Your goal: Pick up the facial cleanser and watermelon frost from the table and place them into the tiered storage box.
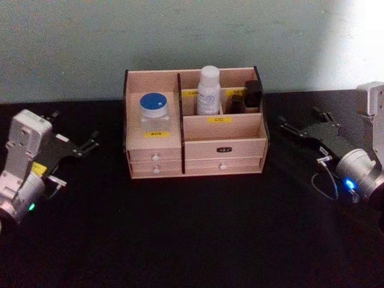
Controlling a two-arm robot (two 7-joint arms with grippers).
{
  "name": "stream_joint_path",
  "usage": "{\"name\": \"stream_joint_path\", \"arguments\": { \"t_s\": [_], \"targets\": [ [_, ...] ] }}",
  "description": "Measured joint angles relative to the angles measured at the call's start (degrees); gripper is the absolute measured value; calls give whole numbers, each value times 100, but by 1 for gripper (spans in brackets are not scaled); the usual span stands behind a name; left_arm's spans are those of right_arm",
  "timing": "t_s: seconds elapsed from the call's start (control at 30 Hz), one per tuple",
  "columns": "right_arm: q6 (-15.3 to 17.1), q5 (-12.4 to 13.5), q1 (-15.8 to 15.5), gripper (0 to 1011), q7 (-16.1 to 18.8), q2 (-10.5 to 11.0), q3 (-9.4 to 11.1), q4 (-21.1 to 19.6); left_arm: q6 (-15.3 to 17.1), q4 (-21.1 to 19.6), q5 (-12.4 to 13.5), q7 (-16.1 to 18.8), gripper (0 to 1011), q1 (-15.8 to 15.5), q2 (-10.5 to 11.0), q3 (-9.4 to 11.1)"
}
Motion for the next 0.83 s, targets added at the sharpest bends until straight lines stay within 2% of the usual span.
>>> {"name": "stream_joint_path", "arguments": {
  "t_s": [0.83],
  "targets": [
    [0, 0, 0, 1002, 0, 0, 0, 0, 0, 0, 0, 0, 1001, 0, 0, 0]
  ]
}}
